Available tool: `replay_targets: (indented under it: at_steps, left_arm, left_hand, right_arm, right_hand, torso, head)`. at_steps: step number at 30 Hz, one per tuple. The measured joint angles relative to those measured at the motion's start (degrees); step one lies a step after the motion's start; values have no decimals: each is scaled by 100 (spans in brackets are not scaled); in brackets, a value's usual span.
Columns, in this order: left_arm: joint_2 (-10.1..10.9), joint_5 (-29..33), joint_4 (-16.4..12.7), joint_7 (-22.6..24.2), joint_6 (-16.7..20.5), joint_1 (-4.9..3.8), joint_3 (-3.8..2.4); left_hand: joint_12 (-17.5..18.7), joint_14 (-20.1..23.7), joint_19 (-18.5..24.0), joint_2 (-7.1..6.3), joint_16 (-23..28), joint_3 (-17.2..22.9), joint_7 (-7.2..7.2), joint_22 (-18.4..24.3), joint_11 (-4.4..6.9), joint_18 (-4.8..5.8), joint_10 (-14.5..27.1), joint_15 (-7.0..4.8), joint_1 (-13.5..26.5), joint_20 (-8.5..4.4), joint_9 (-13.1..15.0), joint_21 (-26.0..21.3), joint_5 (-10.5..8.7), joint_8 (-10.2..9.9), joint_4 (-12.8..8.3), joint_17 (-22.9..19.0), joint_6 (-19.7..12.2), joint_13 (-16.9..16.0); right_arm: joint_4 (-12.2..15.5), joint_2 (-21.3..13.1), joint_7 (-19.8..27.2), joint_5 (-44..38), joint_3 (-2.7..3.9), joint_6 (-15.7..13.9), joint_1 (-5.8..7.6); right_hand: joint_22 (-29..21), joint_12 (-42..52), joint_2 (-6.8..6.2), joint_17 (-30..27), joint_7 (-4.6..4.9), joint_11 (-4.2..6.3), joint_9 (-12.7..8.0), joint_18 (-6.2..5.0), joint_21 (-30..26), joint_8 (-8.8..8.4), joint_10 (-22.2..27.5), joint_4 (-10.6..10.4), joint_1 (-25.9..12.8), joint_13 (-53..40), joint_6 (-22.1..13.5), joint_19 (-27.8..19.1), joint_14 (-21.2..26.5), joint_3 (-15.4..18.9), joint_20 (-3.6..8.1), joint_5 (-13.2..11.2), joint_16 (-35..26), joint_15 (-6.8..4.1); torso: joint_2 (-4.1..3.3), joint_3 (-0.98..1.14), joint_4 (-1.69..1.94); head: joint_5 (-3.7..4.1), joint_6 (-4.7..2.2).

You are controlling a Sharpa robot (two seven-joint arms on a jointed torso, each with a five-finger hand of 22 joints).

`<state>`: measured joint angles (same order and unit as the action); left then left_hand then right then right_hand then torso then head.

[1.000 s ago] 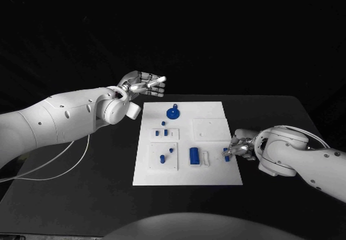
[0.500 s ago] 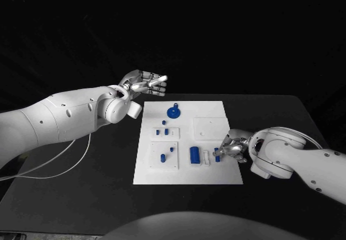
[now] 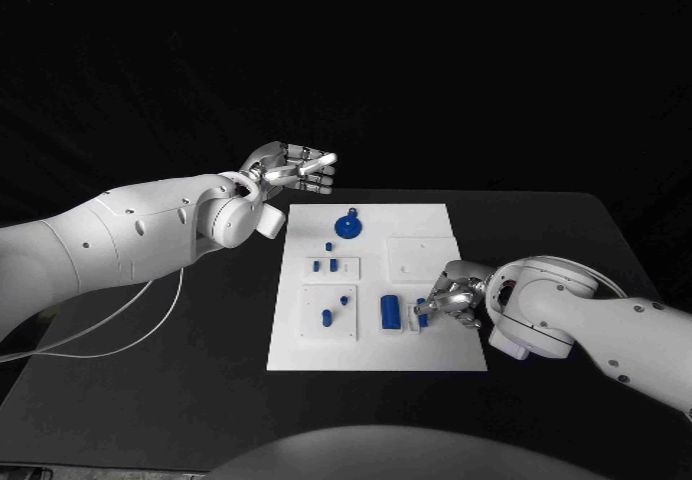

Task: Assemble the parts on the task board

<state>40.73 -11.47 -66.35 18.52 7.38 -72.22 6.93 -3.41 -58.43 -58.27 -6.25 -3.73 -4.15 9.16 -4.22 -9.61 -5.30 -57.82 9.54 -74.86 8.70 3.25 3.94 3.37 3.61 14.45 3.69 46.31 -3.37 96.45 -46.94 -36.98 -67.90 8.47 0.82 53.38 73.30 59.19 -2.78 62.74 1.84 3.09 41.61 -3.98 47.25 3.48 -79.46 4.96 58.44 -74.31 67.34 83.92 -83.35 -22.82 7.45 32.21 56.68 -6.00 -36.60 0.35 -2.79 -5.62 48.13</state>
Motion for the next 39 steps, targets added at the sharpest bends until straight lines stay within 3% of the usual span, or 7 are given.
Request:
replay_targets:
  at_steps: [35,38,39]
  left_arm:
    - [8,0,11,2,-37,0,0]
    - [9,-1,11,1,-39,0,0]
    - [9,-1,12,1,-40,0,0]
  left_hand:
    - [0,0,0,0,0,0,25,0,0,0,0,0,0,0,2,0,0,0,0,0,25,0]
    - [0,0,0,0,0,0,25,0,0,0,0,0,0,0,1,0,0,0,0,0,25,0]
    - [0,0,0,0,0,0,25,0,0,0,0,0,0,0,2,0,0,0,0,0,25,0]
  right_arm:
    - [-201,218,-13,-19,-72,34,-29]
    - [-213,223,-13,-19,-76,34,-30]
    - [-215,225,-13,-19,-76,34,-30]
  right_hand:
    - [-8,-23,40,-22,5,0,-44,2,-34,9,-1,45,41,13,6,0,-7,45,0,-48,-23,9]
    - [-8,-23,46,-22,10,0,-51,2,-34,12,-1,51,47,12,12,0,-7,51,0,-161,-23,9]
    - [-8,-23,68,-22,10,0,-50,2,-34,18,-1,72,69,12,12,0,-7,72,0,-297,-23,9]
  torso:
    - [3,1,-4]
    - [3,1,-4]
    - [3,1,-4]
  head:
    - [-62,83]
    - [-65,83]
    - [-66,83]
